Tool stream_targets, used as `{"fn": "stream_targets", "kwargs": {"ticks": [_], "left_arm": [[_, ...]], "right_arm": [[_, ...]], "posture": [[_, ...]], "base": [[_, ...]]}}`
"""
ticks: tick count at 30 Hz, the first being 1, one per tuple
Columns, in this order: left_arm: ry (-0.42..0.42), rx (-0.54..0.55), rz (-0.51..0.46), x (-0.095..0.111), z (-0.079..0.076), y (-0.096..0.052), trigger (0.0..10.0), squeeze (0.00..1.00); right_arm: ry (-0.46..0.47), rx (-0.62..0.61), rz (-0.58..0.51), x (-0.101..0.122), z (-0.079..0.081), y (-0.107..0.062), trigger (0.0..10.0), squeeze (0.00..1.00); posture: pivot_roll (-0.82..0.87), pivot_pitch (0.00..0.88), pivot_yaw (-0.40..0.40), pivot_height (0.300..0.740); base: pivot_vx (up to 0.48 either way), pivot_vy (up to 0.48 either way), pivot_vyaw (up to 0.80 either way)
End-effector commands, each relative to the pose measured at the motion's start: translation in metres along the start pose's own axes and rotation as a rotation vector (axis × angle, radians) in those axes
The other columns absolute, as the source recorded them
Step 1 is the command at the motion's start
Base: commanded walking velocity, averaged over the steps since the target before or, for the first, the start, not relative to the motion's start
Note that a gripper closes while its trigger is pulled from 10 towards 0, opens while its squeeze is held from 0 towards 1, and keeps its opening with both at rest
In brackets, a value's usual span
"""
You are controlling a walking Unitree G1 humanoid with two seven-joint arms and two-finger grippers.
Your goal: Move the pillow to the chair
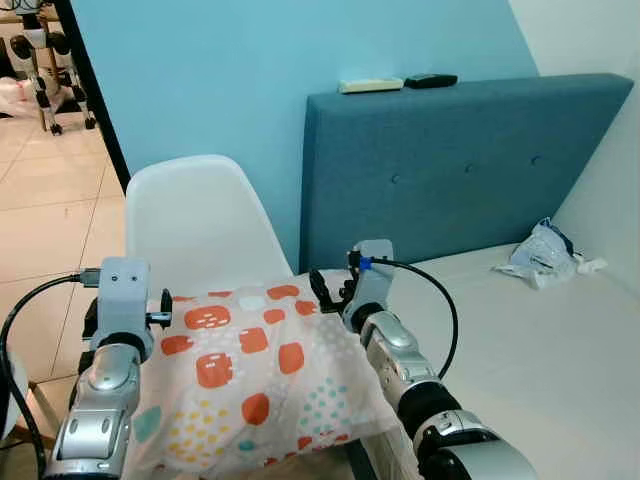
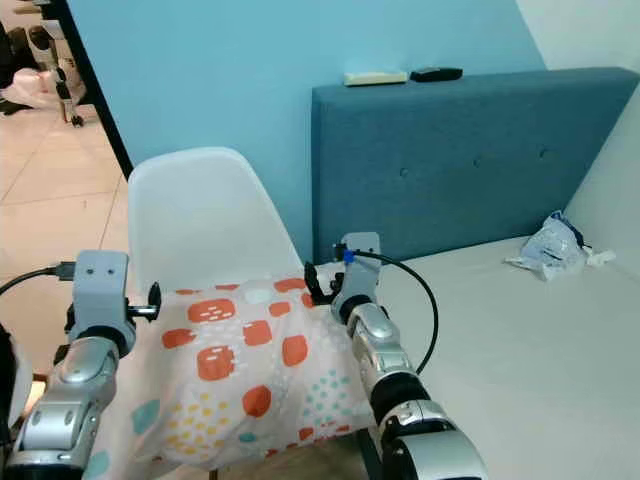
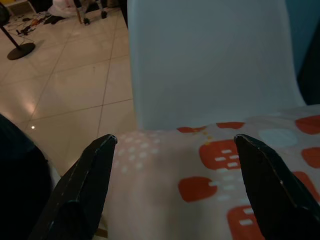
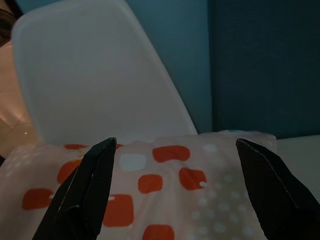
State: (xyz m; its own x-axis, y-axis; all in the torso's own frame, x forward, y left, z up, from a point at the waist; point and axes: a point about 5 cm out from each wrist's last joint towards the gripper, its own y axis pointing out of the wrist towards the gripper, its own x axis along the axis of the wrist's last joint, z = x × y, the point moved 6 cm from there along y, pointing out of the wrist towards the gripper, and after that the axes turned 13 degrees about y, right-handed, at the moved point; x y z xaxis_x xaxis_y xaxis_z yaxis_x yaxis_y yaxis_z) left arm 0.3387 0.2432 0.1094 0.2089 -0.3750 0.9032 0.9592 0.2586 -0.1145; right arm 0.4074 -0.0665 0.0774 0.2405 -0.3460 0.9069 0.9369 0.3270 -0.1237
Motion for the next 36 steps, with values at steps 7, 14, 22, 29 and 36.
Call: {"fn": "stream_targets", "kwargs": {"ticks": [7,14,22,29,36], "left_arm": [[-0.019,-0.035,0.04,-0.009,-0.022,-0.001,10.0,0.0],[-0.078,-0.093,0.052,-0.009,-0.043,0.009,10.0,0.0],[-0.074,-0.091,0.045,-0.005,-0.047,0.017,10.0,0.0],[-0.096,-0.105,0.047,-0.007,-0.054,0.018,10.0,0.0],[-0.104,-0.115,0.051,-0.009,-0.057,0.017,10.0,0.0]], "right_arm": [[-0.042,-0.006,0.029,-0.002,-0.01,-0.002,10.0,0.0],[-0.068,-0.055,0.038,-0.004,-0.032,-0.011,10.0,0.0],[-0.072,-0.098,0.044,-0.01,-0.046,-0.02,10.0,0.0],[-0.075,-0.107,0.046,-0.014,-0.049,-0.026,10.0,0.0],[-0.074,-0.108,0.048,-0.016,-0.049,-0.027,10.0,0.0]], "posture": [[0.16,0.052,-0.112,0.74],[0.08,0.055,-0.108,0.74],[0.04,0.052,-0.095,0.74],[0.02,0.056,-0.09,0.74],[0.02,0.062,-0.09,0.74]], "base": [[0.0,0.0,0.0],[0.0,0.0,0.0],[0.0,0.0,0.0],[0.0,0.0,0.0],[0.0,0.0,0.0]]}}
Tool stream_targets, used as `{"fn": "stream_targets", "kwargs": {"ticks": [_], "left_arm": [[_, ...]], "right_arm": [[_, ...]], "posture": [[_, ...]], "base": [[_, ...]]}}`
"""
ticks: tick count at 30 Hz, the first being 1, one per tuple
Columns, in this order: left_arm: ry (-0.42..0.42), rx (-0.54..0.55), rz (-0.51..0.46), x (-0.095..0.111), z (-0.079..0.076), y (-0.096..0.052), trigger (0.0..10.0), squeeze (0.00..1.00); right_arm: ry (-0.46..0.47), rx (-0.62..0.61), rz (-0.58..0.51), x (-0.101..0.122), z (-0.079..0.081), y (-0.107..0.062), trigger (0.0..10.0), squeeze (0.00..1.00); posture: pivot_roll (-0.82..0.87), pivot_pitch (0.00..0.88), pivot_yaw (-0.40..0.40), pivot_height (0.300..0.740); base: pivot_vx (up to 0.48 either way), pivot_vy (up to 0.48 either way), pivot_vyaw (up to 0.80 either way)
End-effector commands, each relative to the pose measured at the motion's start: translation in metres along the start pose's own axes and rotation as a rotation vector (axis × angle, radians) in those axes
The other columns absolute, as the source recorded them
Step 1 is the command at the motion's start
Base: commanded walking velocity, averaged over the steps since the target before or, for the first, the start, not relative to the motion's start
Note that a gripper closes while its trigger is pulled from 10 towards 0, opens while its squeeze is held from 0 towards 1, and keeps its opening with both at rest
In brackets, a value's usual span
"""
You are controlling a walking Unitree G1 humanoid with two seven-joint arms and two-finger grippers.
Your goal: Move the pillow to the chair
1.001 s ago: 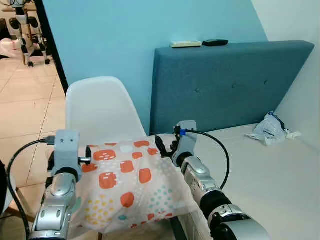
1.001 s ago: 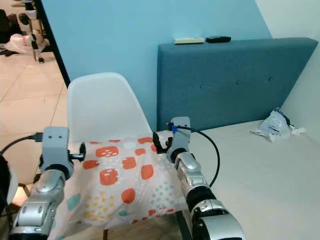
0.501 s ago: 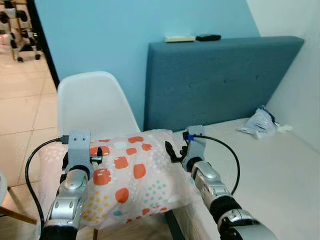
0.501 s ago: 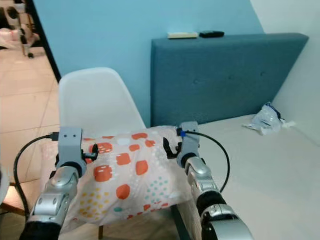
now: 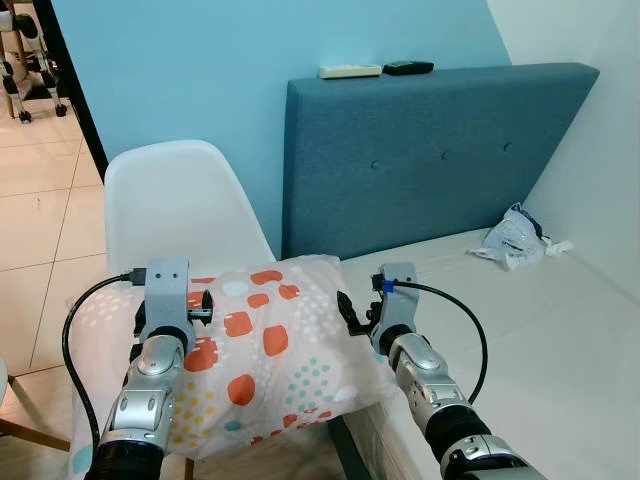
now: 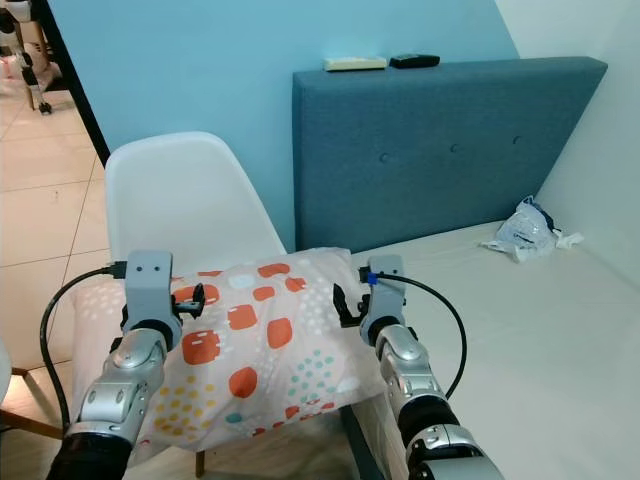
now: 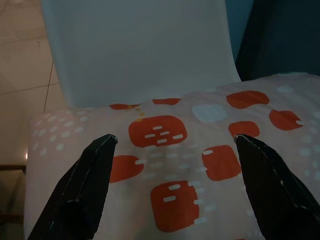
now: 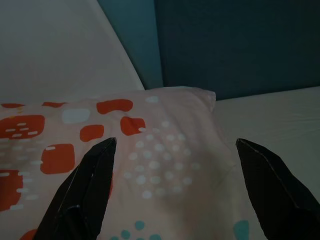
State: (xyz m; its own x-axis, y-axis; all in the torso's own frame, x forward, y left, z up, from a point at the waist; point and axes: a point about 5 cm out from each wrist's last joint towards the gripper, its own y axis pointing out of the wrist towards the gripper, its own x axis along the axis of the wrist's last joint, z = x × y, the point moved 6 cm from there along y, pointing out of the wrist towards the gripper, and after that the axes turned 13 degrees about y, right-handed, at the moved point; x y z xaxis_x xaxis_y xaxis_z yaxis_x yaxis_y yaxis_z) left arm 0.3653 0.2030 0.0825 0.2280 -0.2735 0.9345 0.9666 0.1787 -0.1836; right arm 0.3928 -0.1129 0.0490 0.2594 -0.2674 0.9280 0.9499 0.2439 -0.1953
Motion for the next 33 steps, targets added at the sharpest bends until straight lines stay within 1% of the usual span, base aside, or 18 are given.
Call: {"fn": "stream_targets", "kwargs": {"ticks": [1,6,12,15,21,23,33], "left_arm": [[0.002,-0.014,0.012,-0.006,-0.005,-0.001,10.0,0.0],[0.011,-0.021,0.0,-0.005,-0.006,-0.001,10.0,0.0],[-0.008,-0.014,-0.006,-0.004,-0.005,-0.001,10.0,0.0],[0.007,0.008,0.032,-0.009,0.0,0.001,10.0,0.0],[-0.015,0.026,0.052,-0.014,0.002,0.001,10.0,0.0],[-0.066,0.038,0.067,-0.018,0.003,0.001,10.0,0.0],[-0.068,0.053,0.061,-0.019,0.005,-0.001,10.0,0.0]], "right_arm": [[0.001,-0.003,0.011,-0.003,0.0,-0.002,10.0,0.0],[0.003,-0.001,0.013,-0.004,0.001,-0.001,10.0,0.0],[0.004,-0.001,0.012,-0.003,0.002,-0.001,10.0,0.0],[0.003,0.0,0.011,-0.003,0.003,-0.001,10.0,0.0],[0.001,0.001,0.013,-0.003,0.003,-0.002,10.0,0.0],[-0.001,0.001,0.016,-0.004,0.003,-0.002,10.0,0.0],[-0.007,0.009,0.022,-0.004,0.002,-0.003,10.0,0.0]], "posture": [[0.02,0.063,-0.09,0.74],[0.03,0.064,-0.089,0.74],[0.02,0.06,-0.085,0.74],[0.02,0.055,-0.084,0.74],[0.02,0.05,-0.086,0.74],[0.02,0.048,-0.087,0.74],[0.02,0.04,-0.093,0.74]], "base": [[0.0,0.0,0.0],[0.0,0.0,0.0],[0.0,0.0,0.0],[0.0,-0.48,0.0],[0.0,-0.48,0.0],[0.0,0.0,0.0],[0.0,0.0,0.0]]}}
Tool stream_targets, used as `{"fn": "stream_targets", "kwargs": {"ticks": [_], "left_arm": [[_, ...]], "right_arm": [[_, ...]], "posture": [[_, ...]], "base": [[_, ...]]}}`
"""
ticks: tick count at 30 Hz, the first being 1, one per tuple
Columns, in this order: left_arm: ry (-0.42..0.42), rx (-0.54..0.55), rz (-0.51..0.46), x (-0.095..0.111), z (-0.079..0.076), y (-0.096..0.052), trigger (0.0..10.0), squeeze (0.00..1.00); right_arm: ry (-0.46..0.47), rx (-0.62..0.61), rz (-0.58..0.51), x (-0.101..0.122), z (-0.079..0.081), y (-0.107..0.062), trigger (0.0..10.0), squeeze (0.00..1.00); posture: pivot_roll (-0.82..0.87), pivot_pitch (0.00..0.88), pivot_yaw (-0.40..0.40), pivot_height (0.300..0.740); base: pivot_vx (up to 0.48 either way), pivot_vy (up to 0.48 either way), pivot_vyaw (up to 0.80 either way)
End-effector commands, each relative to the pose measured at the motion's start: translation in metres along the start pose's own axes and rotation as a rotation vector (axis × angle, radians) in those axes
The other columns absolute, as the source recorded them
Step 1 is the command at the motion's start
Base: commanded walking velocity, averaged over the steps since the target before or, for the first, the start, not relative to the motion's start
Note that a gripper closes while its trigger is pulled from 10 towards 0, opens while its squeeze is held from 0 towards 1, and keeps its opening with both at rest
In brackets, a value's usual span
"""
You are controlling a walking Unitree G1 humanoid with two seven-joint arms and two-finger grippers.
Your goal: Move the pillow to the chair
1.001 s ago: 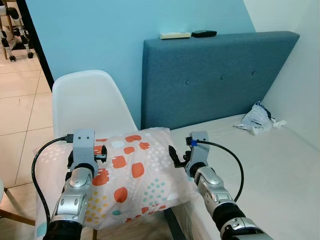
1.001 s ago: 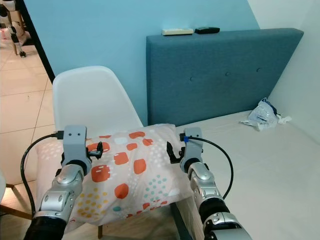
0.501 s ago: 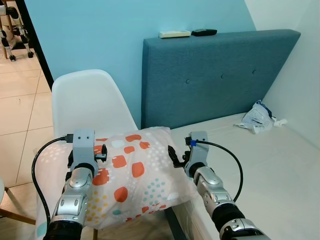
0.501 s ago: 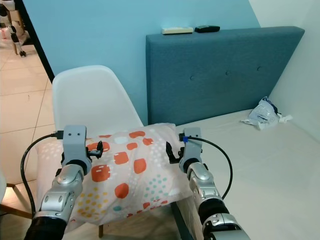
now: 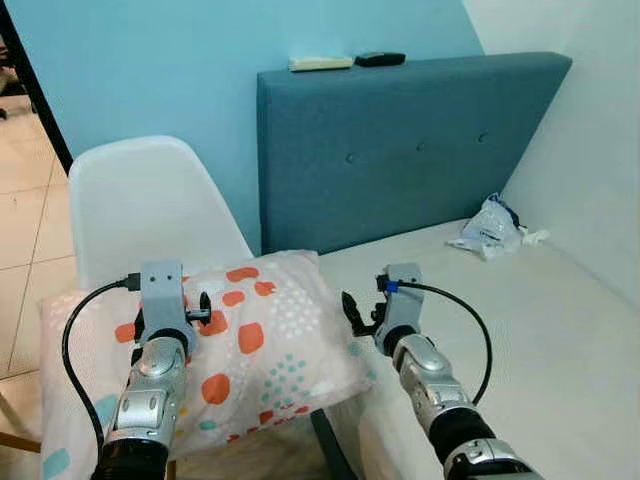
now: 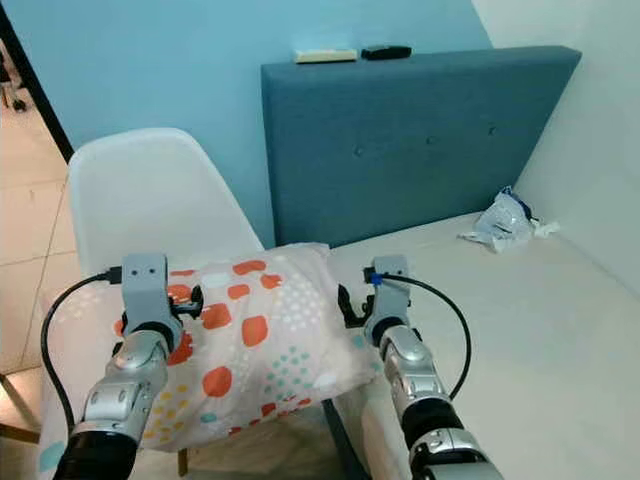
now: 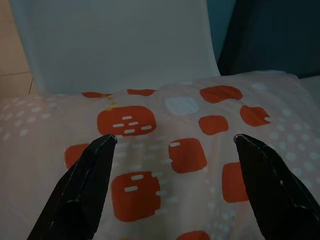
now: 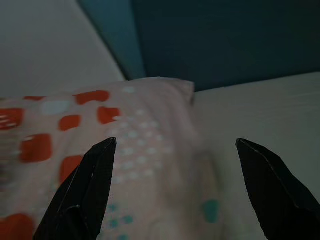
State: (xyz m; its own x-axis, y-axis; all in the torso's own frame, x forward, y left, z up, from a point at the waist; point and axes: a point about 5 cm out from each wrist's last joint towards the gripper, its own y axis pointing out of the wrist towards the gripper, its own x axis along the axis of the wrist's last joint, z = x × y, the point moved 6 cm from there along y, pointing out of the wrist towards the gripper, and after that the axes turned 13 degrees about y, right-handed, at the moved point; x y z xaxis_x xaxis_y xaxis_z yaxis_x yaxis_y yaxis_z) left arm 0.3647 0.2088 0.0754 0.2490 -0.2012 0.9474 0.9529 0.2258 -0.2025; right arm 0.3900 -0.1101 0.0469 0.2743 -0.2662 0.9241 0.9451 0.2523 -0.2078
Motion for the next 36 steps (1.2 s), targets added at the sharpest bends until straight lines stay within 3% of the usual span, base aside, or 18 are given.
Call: {"fn": "stream_targets", "kwargs": {"ticks": [1,13,30,36], "left_arm": [[0.001,0.012,0.028,-0.0102,0.0022,-0.0019,10.0,0.0],[-0.011,0.011,0.019,-0.0093,0.0048,-0.0023,10.0,0.0],[0.02,-0.012,0.003,-0.0046,0.0035,-0.0018,10.0,0.0],[0.081,-0.06,0.014,-0.0044,-0.0043,-0.0031,10.0,0.0]], "right_arm": [[-0.009,0.004,0.007,-0.0011,0.0001,-0.0012,10.0,0.0],[-0.014,0.014,0.015,-0.0014,0.0021,-0.0004,10.0,0.0],[-0.004,0.014,0.015,-0.0027,0.0052,0.0001,10.0,0.0],[0.006,0.001,0.009,-0.0039,0.0021,-0.0016,10.0,0.0]], "posture": [[0.02,0.04,-0.093,0.74],[0.02,0.045,-0.101,0.74],[0.03,0.054,-0.087,0.74],[0.03,0.056,-0.068,0.74]], "base": [[0.0,0.0,0.0],[0.0,0.0,0.0],[0.0,0.434,0.0],[0.0,-0.32,0.0]]}}
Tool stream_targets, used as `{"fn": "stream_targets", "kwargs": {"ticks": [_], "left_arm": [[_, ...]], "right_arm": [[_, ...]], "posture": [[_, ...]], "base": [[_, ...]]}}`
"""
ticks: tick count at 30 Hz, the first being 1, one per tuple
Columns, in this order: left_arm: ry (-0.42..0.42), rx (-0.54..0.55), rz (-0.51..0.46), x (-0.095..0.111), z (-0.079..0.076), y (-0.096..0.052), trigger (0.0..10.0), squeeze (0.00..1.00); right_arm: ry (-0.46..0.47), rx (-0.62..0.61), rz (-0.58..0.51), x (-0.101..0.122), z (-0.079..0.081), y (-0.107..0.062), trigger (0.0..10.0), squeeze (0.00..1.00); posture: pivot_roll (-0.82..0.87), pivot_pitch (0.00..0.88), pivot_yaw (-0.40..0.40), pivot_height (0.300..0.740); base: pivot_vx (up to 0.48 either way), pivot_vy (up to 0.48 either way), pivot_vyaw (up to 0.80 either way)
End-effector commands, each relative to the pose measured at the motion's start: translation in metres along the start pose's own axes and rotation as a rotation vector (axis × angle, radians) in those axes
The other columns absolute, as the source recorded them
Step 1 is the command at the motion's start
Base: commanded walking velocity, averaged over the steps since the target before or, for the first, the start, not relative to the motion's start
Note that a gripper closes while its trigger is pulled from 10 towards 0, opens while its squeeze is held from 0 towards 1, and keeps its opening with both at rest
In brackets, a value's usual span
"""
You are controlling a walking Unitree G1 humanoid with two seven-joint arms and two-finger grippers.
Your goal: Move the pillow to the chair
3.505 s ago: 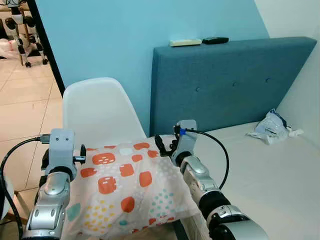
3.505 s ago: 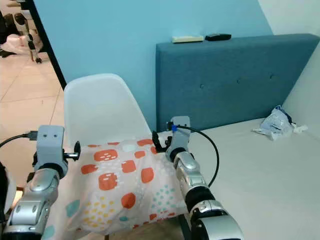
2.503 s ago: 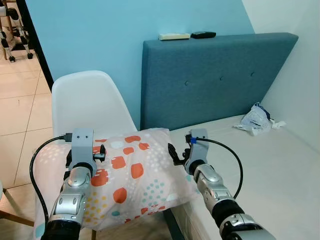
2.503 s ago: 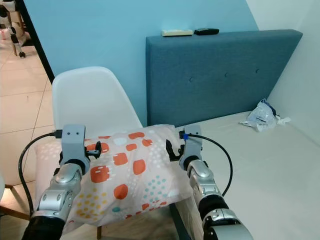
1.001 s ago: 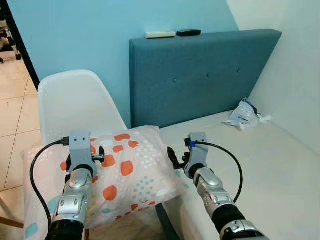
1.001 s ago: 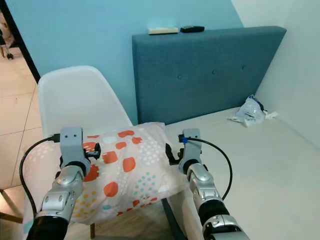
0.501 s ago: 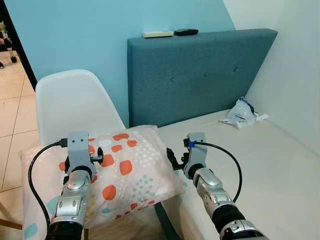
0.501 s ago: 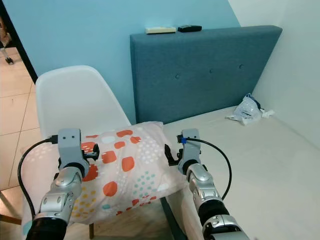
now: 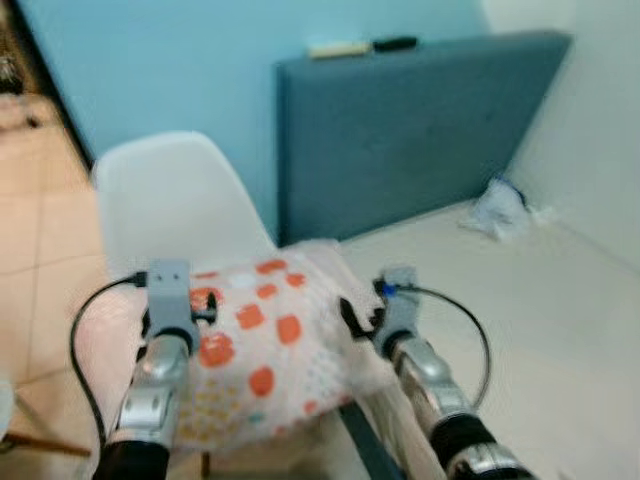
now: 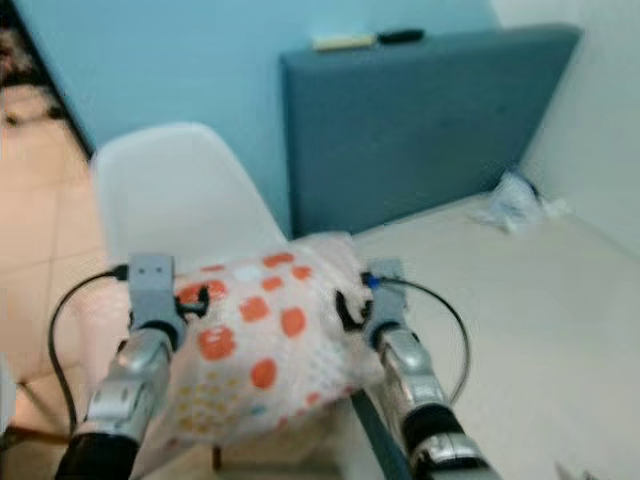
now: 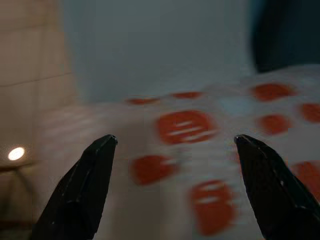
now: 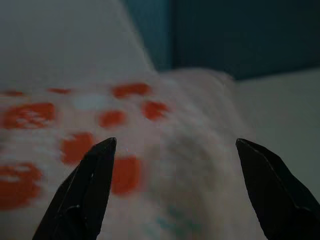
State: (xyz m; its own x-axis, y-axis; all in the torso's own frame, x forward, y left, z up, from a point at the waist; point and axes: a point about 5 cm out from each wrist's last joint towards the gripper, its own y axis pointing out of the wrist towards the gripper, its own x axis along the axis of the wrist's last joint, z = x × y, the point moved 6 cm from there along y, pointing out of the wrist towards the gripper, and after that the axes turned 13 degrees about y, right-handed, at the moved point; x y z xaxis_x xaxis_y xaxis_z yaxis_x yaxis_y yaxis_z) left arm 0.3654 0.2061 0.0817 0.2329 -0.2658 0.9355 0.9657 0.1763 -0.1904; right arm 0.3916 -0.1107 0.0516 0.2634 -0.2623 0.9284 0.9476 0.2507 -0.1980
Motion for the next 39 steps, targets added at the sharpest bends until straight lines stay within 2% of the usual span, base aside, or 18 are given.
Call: {"fn": "stream_targets", "kwargs": {"ticks": [1,5,12,19,22,27,33,35,39], "left_arm": [[0.022,-0.018,0.041,-0.011,-0.004,-0.002,10.0,0.0],[0.034,-0.019,0.036,-0.009,-0.004,-0.001,10.0,0.0],[0.076,-0.038,0.011,0.0,-0.007,0.002,10.0,0.0],[0.038,-0.011,0.031,-0.006,-0.002,0.002,10.0,0.0],[0.023,0.015,0.056,-0.011,0.005,0.002,10.0,0.0],[0.017,0.032,0.061,-0.014,0.011,0.001,10.0,0.0],[0.02,-0.006,0.065,-0.016,0.003,0.001,10.0,0.0],[-0.016,-0.014,0.07,-0.019,-0.001,0.002,10.0,0.0],[-0.029,-0.026,0.073,-0.023,-0.004,0.001,10.0,0.0]], "right_arm": [[0.016,-0.004,0.018,-0.009,0.001,-0.003,10.0,0.0],[0.021,-0.012,0.015,-0.01,-0.001,-0.004,10.0,0.0],[0.029,-0.026,0.011,-0.011,-0.004,-0.006,10.0,0.0],[0.03,-0.027,0.01,-0.011,-0.003,-0.006,10.0,0.0],[0.027,-0.023,0.012,-0.01,-0.002,-0.005,10.0,0.0],[0.026,-0.018,0.014,-0.01,-0.001,-0.004,10.0,0.0],[0.024,-0.016,0.024,-0.012,0.001,-0.003,10.0,0.0],[0.025,-0.015,0.027,-0.013,0.001,-0.002,10.0,0.0],[0.02,-0.015,0.033,-0.014,0.002,-0.002,10.0,0.0]], "posture": [[0.03,0.056,-0.065,0.74],[0.03,0.059,-0.057,0.74],[0.03,0.06,-0.046,0.74],[0.03,0.059,-0.051,0.74],[0.03,0.059,-0.055,0.74],[0.04,0.056,-0.061,0.74],[0.04,0.04,-0.066,0.74],[0.05,0.037,-0.07,0.74],[0.04,0.036,-0.071,0.74]], "base": [[0.0,-0.48,0.0],[0.0,-0.48,0.0],[0.0,0.0,0.0],[0.0,0.0,0.0],[0.0,0.0,0.0],[0.0,0.469,0.0],[0.0,0.0,0.0],[0.0,0.0,0.0],[0.0,0.0,0.0]]}}
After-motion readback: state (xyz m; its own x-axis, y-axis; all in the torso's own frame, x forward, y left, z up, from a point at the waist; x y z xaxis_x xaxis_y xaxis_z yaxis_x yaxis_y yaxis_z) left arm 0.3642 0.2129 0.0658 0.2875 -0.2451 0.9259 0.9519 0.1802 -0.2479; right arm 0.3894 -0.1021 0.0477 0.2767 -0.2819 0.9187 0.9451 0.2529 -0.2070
